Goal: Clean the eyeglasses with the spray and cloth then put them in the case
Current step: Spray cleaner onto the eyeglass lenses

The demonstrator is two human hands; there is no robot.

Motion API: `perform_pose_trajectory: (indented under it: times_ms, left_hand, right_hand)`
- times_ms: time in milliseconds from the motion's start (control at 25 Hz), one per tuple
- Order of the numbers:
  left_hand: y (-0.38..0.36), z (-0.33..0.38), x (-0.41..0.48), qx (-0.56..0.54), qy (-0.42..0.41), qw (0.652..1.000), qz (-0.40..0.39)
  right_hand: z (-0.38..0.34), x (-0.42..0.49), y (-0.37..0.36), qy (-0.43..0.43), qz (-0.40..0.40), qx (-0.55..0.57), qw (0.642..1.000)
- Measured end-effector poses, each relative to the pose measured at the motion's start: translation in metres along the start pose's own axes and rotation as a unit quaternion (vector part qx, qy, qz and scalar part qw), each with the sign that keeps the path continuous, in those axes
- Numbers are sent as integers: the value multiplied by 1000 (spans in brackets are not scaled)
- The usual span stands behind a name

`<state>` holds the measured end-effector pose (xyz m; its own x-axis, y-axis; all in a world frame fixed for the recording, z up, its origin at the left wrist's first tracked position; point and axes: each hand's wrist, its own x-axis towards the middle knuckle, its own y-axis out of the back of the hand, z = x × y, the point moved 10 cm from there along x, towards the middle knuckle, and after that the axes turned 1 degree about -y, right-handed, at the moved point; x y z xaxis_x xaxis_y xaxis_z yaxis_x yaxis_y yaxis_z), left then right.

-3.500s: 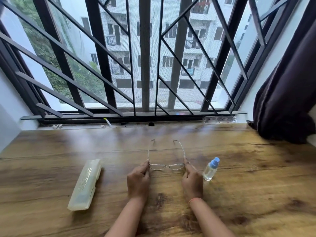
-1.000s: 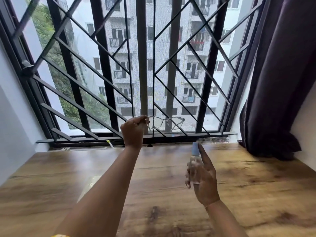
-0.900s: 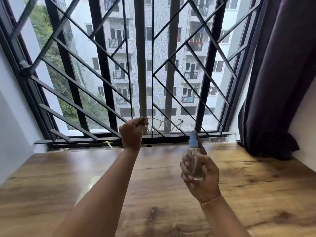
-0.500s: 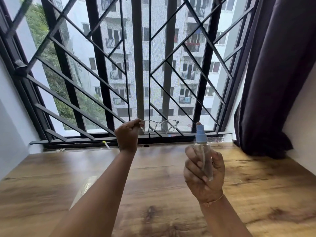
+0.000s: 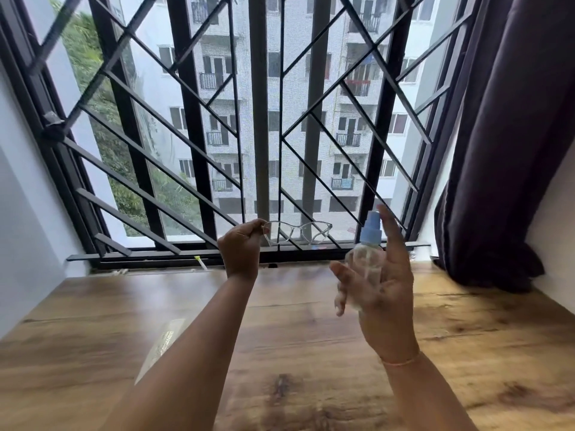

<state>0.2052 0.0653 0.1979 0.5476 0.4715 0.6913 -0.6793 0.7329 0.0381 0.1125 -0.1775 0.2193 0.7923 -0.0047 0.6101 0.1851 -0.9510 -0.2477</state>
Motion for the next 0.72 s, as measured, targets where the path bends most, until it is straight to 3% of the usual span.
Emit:
perform_pose_trajectory:
  times_ms: [80, 160, 720]
  left_hand:
    - [0, -1, -2, -3, 3, 1000, 6]
    - [0, -1, -3, -9, -4, 1000, 10]
    - [2, 10, 1, -26, -10, 999, 21]
  right_hand:
    - [-20, 2, -14, 113, 45, -266, 956]
    - [-23, 3, -34, 171, 47, -374, 910]
    - [7, 15, -51, 135, 61, -406, 902]
